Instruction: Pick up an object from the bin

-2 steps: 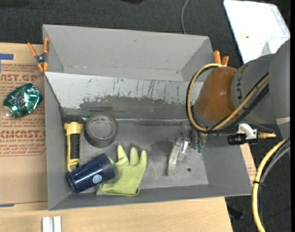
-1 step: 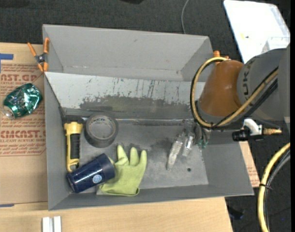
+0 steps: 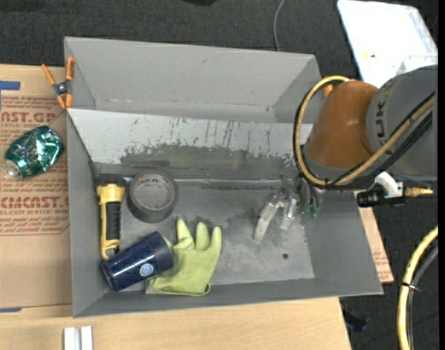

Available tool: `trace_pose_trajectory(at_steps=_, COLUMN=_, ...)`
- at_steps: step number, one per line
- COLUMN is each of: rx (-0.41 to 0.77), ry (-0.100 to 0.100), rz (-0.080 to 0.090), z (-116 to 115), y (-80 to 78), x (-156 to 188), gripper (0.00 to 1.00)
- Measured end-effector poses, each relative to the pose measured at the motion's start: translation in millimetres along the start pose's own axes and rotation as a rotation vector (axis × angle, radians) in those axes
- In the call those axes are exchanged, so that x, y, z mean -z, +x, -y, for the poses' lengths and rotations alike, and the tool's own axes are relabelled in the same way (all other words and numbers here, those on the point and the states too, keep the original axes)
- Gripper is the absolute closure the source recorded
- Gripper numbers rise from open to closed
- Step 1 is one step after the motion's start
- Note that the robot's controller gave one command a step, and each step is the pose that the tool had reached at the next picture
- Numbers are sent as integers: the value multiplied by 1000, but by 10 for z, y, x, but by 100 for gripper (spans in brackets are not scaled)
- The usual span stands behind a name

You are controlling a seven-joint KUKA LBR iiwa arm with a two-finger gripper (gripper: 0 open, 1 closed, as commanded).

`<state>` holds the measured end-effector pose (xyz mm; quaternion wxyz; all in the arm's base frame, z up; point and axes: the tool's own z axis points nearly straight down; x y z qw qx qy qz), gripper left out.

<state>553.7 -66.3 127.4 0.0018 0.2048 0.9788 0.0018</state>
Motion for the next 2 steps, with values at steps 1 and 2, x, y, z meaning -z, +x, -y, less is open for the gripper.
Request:
trace_pose_trajectory(at_steps=1, rx=0, ry=0, rz=1, z=-1, y=0, x=308, gripper=100)
trace_pose_trajectory(at_steps=2, rx=0, ry=0, rz=-2, z=-4, y=6, x=633, gripper=100)
